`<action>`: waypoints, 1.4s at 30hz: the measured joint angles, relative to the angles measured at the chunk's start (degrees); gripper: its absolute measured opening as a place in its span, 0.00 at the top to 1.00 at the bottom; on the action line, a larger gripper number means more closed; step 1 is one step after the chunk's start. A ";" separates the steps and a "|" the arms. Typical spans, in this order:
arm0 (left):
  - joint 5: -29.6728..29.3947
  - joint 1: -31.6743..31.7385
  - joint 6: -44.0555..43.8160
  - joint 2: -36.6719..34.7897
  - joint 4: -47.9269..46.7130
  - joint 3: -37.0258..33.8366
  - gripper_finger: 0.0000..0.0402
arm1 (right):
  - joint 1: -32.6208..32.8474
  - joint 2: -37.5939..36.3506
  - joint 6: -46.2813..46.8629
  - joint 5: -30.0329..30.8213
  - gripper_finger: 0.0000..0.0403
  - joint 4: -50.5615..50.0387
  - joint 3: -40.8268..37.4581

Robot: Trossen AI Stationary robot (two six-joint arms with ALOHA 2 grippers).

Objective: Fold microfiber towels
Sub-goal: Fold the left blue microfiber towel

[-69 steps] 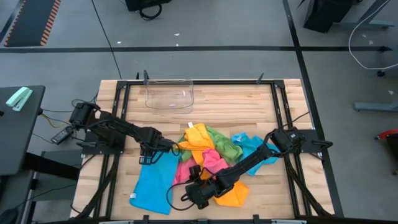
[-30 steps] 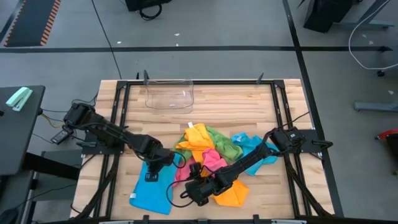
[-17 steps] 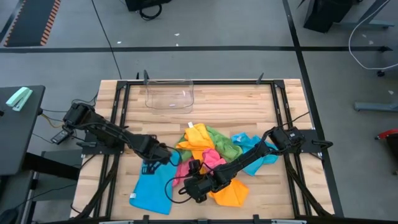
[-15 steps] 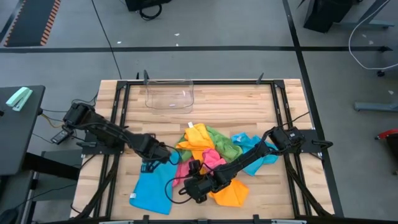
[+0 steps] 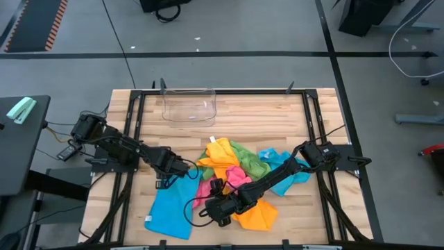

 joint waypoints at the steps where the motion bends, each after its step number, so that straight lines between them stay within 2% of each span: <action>1: -0.02 0.00 -0.02 0.00 0.09 0.01 0.69 | 0.00 0.00 0.06 0.00 0.47 0.00 0.00; 8: 0.00 0.00 -0.33 0.00 1.05 0.00 0.76 | 0.00 0.00 0.13 0.00 0.47 0.00 0.00; 14: -0.02 0.00 -0.08 0.31 0.63 0.13 0.97 | 0.00 0.00 0.20 -0.01 0.47 -0.02 0.00; 23: -0.05 -0.49 1.55 0.13 -6.22 9.36 0.98 | -0.28 0.00 0.22 0.00 0.47 0.02 0.00; 30: 4.06 -0.48 0.47 0.13 -6.62 14.64 0.97 | -0.24 0.00 0.22 0.00 0.47 -0.02 0.00; 35: 9.39 -1.61 -1.52 0.11 2.37 13.97 0.96 | -0.21 0.00 0.56 0.00 0.47 -0.22 0.00; 42: 9.44 -5.69 -2.63 0.26 15.12 10.34 0.97 | 0.95 0.00 0.68 0.02 0.47 -4.48 0.00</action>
